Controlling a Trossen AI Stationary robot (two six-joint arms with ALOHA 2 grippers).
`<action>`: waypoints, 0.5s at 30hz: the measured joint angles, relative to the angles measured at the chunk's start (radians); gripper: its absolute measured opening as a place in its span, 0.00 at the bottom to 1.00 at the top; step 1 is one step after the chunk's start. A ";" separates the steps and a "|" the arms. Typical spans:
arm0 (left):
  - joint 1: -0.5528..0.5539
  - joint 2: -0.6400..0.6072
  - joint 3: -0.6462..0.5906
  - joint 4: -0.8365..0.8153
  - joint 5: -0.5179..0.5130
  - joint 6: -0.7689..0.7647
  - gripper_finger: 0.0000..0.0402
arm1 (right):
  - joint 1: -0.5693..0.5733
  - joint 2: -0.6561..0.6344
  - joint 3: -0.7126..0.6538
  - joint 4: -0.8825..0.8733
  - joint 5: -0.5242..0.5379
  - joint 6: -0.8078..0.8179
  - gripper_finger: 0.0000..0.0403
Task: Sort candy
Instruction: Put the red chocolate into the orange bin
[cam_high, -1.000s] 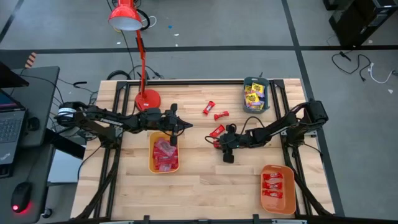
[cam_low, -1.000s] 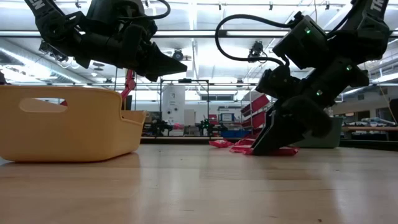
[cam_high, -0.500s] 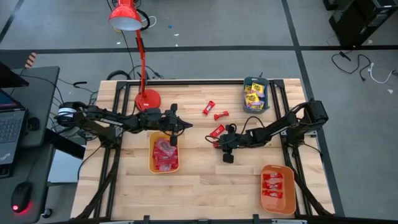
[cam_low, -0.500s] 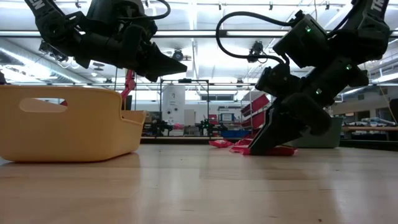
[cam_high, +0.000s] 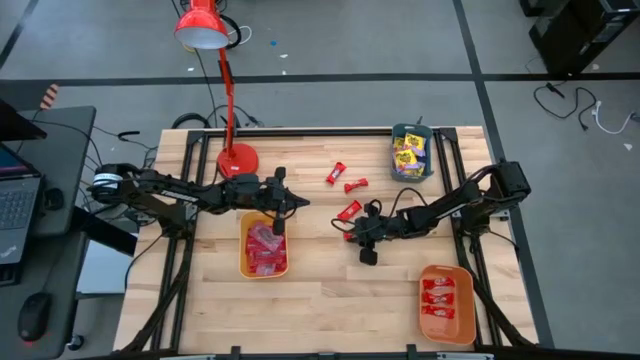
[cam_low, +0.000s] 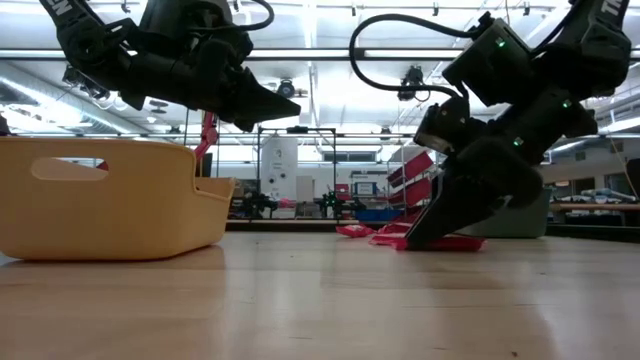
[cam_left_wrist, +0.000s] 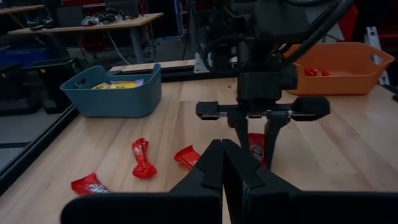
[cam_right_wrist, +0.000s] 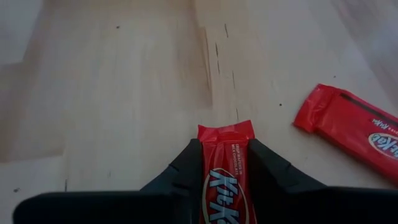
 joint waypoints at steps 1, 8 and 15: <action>0.000 0.000 0.000 -0.003 0.008 0.000 0.01 | 0.000 -0.002 0.000 0.000 -0.002 0.005 0.22; -0.002 0.000 0.000 -0.046 0.066 -0.001 0.01 | 0.000 -0.004 0.000 0.001 -0.003 0.032 0.22; -0.008 0.000 0.000 -0.063 0.082 0.001 0.01 | 0.000 -0.003 -0.001 0.031 -0.003 0.030 0.22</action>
